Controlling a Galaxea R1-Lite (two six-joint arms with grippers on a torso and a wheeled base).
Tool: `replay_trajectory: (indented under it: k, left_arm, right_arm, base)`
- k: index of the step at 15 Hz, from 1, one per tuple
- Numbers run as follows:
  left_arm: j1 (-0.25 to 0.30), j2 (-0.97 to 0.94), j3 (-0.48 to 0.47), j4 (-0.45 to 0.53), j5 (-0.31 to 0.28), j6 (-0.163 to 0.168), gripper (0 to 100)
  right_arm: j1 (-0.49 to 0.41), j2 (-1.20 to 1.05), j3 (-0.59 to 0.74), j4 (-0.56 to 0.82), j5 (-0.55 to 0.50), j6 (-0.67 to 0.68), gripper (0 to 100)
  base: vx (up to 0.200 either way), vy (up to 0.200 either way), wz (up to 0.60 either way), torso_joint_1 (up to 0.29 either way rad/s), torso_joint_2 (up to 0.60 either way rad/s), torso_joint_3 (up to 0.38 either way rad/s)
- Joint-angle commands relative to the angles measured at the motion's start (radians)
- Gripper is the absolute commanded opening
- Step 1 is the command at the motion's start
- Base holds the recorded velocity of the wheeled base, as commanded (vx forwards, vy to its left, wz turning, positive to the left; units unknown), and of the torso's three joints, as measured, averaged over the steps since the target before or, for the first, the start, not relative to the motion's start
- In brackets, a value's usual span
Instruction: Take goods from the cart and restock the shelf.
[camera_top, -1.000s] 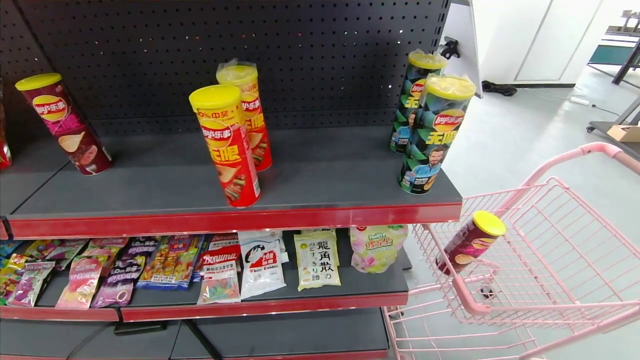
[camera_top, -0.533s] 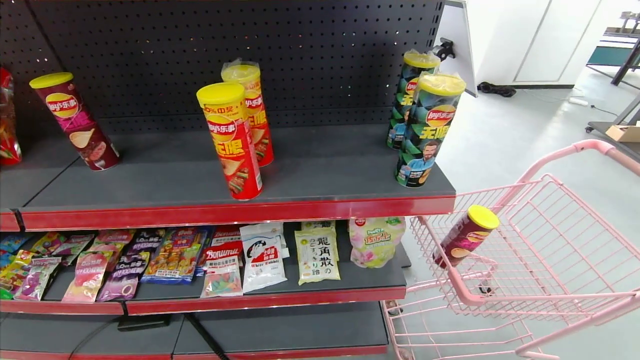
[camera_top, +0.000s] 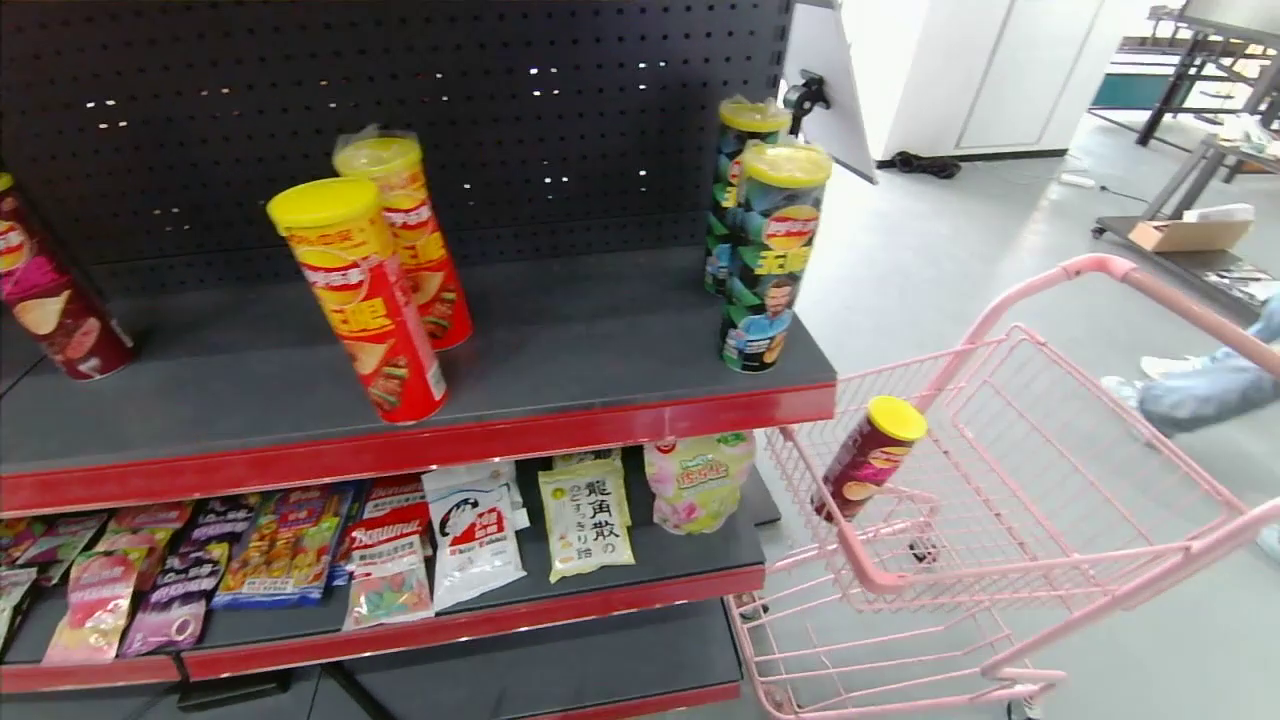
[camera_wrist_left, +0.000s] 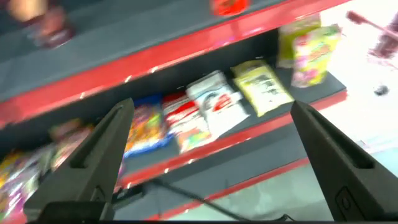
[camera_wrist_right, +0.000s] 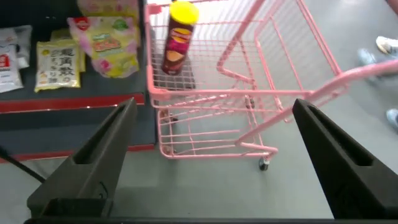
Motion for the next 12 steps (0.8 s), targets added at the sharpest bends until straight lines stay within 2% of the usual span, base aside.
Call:
replay_trajectory:
  k: [1, 5, 10, 12]
  left_arm:
    - [0.000, 0.000, 0.000, 0.001, 0.001, 0.002, 100]
    - [0.000, 0.000, 0.000, 0.001, 0.001, 0.014, 100]
    - [0.000, 0.000, 0.000, 0.001, 0.001, 0.014, 100]
    - [0.000, 0.000, 0.000, 0.001, 0.001, 0.014, 100]
  right_arm:
    - [0.000, 0.001, -0.001, -0.001, 0.000, 0.000, 100]
    - [0.000, 0.001, 0.001, -0.001, 0.000, 0.000, 100]
    - [-0.003, 0.003, 0.013, -0.001, -0.005, -0.002, 100]
    - [-0.005, 0.003, 0.018, -0.001, -0.032, -0.002, 100]
  base:
    - [0.000, 0.000, -0.60, 0.002, 0.01, 0.002]
    - [0.000, 0.000, -0.60, 0.006, 0.00, 0.004]
    - [0.000, 0.000, 0.00, 0.000, 0.00, 0.000]
    - [0.000, 0.000, 0.60, -0.005, 0.02, 0.017]
